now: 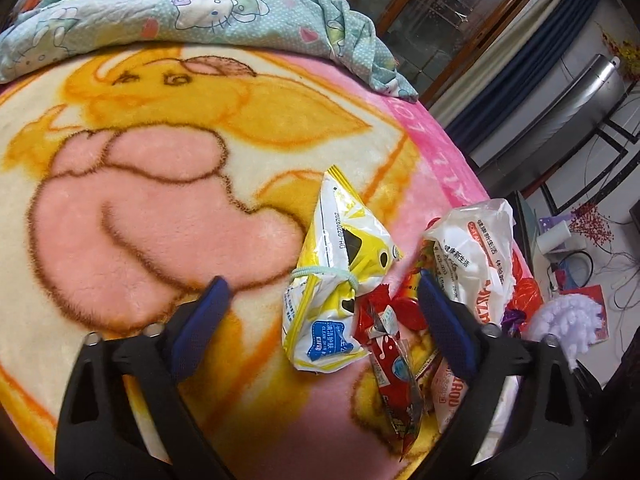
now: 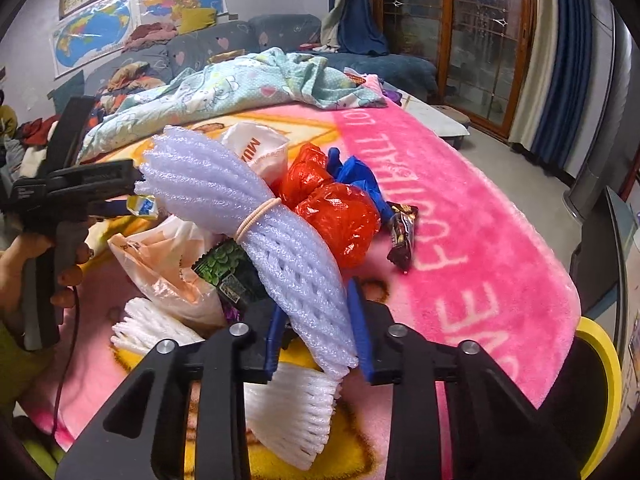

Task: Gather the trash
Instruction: 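Grasp the yellow snack bag with the left tool while the right tool grasps the purple foam net, then carry the yellow snack bag and purple foam net over the yellow bin with both tools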

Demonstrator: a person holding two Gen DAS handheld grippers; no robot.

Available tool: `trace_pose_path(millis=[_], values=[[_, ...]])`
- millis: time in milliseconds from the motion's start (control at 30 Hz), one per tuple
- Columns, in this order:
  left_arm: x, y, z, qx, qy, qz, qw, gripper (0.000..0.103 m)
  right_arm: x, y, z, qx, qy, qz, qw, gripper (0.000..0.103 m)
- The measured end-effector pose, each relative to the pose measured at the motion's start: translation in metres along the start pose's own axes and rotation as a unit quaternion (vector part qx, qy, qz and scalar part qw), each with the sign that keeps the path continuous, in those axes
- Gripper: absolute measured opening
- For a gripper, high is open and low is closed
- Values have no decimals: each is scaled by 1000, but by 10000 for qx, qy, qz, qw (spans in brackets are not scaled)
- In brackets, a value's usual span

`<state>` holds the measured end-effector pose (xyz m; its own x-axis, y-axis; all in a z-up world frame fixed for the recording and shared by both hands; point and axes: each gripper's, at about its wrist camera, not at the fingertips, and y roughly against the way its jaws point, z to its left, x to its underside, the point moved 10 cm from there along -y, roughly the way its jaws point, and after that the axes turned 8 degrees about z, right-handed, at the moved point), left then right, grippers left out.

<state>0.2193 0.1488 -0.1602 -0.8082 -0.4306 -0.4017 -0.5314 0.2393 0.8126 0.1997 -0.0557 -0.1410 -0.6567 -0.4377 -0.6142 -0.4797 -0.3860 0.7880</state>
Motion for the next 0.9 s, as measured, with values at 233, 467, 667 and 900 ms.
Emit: trace_pose_path(millis=[233,467,667,900], values=[[2,0,-2,-111,-123,21,9999,38,-5,13,3,-53,55,-203,9998,20],[7,14,-11,-170,-302,-138,9993,27,-12,32,4,-45,71,-448,9990,19],[7,42,-24,-275,-468,-545,9970,26,-15,48,3,-73,41,-608,9981,18],[10,87,-64,-97,-847,-1036,9910,26,-13,68,-11,-69,-211,-735,9970,18]])
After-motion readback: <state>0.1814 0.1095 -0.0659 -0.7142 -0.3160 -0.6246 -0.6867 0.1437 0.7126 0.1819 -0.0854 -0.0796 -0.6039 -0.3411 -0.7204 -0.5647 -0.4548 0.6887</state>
